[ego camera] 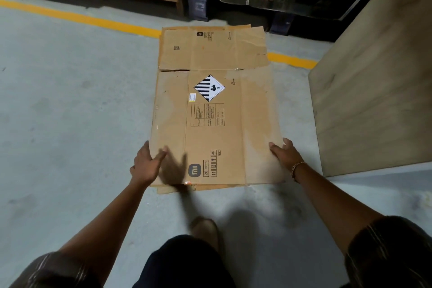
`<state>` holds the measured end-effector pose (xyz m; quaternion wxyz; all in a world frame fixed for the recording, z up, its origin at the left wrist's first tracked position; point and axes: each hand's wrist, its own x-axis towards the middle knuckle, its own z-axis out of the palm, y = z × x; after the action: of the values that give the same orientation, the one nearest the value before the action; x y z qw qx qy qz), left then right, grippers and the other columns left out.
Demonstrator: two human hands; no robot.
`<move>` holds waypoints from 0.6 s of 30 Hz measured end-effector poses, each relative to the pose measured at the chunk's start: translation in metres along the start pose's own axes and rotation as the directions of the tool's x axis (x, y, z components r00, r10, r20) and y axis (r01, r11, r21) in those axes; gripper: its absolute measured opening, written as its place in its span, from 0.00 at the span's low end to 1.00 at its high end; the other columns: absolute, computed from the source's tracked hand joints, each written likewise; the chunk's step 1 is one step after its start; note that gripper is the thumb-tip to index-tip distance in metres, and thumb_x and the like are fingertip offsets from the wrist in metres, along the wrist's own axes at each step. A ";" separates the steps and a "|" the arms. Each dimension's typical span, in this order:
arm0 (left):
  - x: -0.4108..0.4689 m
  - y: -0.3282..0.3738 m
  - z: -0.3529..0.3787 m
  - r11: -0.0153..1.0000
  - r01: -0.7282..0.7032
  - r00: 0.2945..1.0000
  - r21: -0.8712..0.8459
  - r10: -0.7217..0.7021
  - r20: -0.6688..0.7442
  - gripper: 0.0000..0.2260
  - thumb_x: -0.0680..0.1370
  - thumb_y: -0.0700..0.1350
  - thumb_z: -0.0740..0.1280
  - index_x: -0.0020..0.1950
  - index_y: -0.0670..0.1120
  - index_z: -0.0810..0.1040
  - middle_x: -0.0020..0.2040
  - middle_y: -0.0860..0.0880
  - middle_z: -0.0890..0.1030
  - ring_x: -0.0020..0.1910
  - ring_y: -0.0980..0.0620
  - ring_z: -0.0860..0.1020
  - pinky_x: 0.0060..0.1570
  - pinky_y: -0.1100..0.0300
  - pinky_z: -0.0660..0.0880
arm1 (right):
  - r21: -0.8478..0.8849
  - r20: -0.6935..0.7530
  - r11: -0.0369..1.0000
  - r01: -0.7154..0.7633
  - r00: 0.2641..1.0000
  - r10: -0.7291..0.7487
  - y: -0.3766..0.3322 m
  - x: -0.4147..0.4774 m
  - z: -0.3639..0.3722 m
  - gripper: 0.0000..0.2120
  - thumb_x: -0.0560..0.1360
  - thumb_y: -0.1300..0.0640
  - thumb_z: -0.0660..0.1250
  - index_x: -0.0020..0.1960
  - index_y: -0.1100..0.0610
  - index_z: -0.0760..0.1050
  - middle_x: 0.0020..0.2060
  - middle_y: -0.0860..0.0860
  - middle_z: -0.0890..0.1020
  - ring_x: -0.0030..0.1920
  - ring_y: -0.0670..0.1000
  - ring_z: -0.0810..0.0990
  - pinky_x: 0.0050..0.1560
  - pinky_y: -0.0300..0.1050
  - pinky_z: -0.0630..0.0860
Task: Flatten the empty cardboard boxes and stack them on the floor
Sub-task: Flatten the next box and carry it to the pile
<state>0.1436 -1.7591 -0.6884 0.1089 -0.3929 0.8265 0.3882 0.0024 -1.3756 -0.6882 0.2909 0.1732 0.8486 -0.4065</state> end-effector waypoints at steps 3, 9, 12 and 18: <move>-0.016 0.029 -0.012 0.987 -0.158 0.987 -0.010 0.158 -0.019 0.34 0.79 0.67 0.59 0.81 0.51 0.59 0.79 0.47 0.65 0.77 0.41 0.63 0.73 0.37 0.57 | 0.020 0.045 0.995 0.093 0.995 -0.094 -0.022 -0.013 -0.001 0.38 0.77 0.37 0.63 0.80 0.51 0.54 0.77 0.54 0.63 0.75 0.56 0.65 0.74 0.54 0.62; -0.048 0.108 -0.062 0.944 -0.330 0.942 -0.007 0.329 -0.062 0.34 0.81 0.67 0.55 0.82 0.52 0.56 0.81 0.48 0.62 0.79 0.43 0.61 0.74 0.38 0.56 | 0.101 0.043 0.960 0.260 0.963 -0.266 -0.095 -0.056 -0.022 0.36 0.77 0.36 0.62 0.80 0.47 0.56 0.77 0.50 0.63 0.75 0.53 0.65 0.70 0.48 0.62; -0.084 0.162 -0.105 0.915 -0.404 0.912 -0.015 0.401 -0.080 0.31 0.82 0.64 0.57 0.81 0.51 0.58 0.80 0.48 0.64 0.78 0.43 0.62 0.73 0.38 0.58 | 0.147 0.007 0.935 0.322 0.945 -0.327 -0.143 -0.098 -0.050 0.37 0.76 0.34 0.63 0.79 0.46 0.56 0.77 0.49 0.63 0.75 0.50 0.64 0.73 0.48 0.62; -0.170 0.274 -0.196 0.867 -0.492 0.868 -0.079 0.482 -0.121 0.28 0.83 0.61 0.59 0.80 0.53 0.61 0.79 0.48 0.66 0.77 0.45 0.64 0.73 0.41 0.60 | 0.278 -0.083 0.868 0.411 0.911 -0.405 -0.236 -0.209 -0.124 0.43 0.70 0.28 0.63 0.79 0.44 0.56 0.77 0.44 0.62 0.75 0.45 0.62 0.76 0.51 0.60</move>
<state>0.0812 -1.6990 -0.3210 -0.0542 -0.1955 0.8811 0.4272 -0.0053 -1.4333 -0.3548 0.1605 0.0354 0.8004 -0.5765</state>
